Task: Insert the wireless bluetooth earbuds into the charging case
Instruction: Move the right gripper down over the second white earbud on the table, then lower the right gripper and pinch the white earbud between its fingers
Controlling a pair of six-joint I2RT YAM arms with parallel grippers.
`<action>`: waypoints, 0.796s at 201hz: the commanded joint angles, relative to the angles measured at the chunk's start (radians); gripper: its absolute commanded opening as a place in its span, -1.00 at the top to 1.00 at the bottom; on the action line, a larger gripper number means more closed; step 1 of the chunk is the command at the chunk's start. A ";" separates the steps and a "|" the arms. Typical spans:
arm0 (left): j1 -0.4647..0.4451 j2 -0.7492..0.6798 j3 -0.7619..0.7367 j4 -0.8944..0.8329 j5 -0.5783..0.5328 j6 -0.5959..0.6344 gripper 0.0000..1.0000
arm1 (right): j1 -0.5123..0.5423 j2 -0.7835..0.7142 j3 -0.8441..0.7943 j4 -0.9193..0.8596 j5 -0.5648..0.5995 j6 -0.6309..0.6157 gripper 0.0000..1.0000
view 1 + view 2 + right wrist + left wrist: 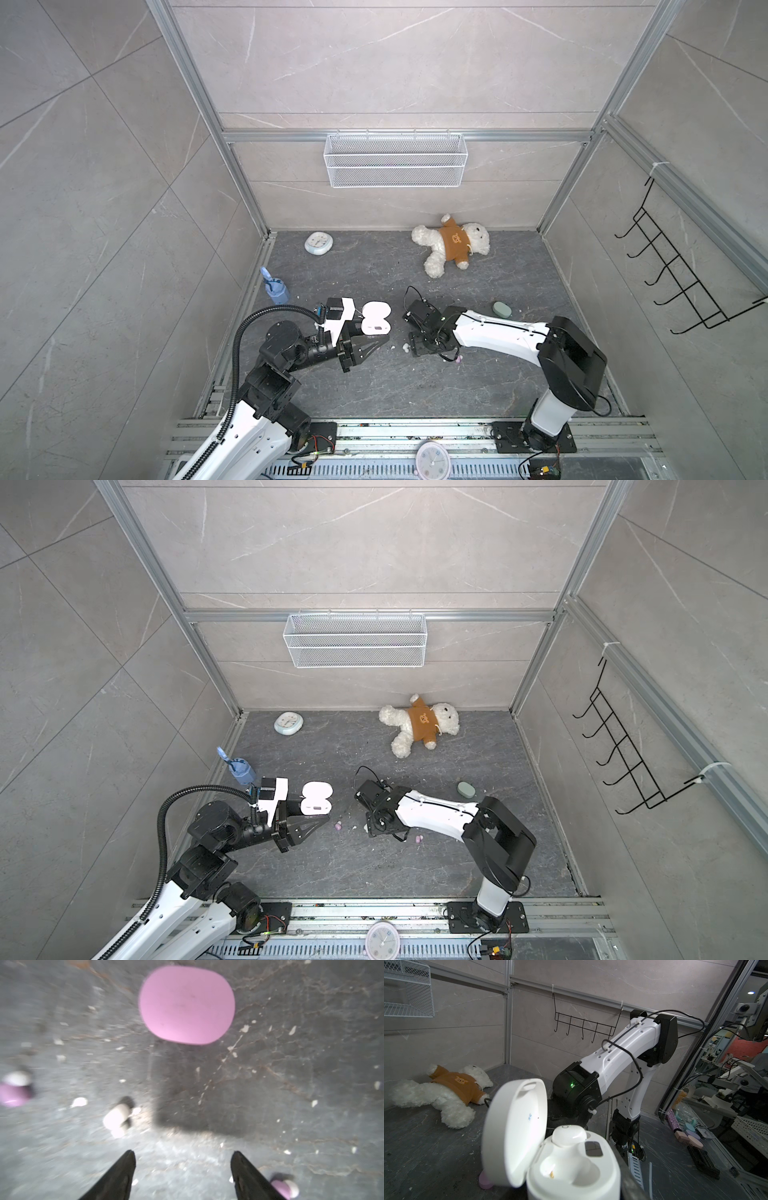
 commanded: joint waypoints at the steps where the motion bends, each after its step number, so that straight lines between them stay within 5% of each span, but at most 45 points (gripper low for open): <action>1: 0.001 0.000 0.021 0.050 0.000 0.016 0.57 | -0.007 -0.021 0.014 0.031 -0.144 0.198 -0.35; 58: 0.001 -0.016 0.013 0.044 0.009 0.015 0.58 | -0.009 0.120 0.145 -0.001 -0.216 0.388 -0.07; 160: 0.001 -0.041 -0.006 0.041 0.006 0.014 0.59 | -0.013 0.271 0.297 -0.123 -0.159 0.393 0.17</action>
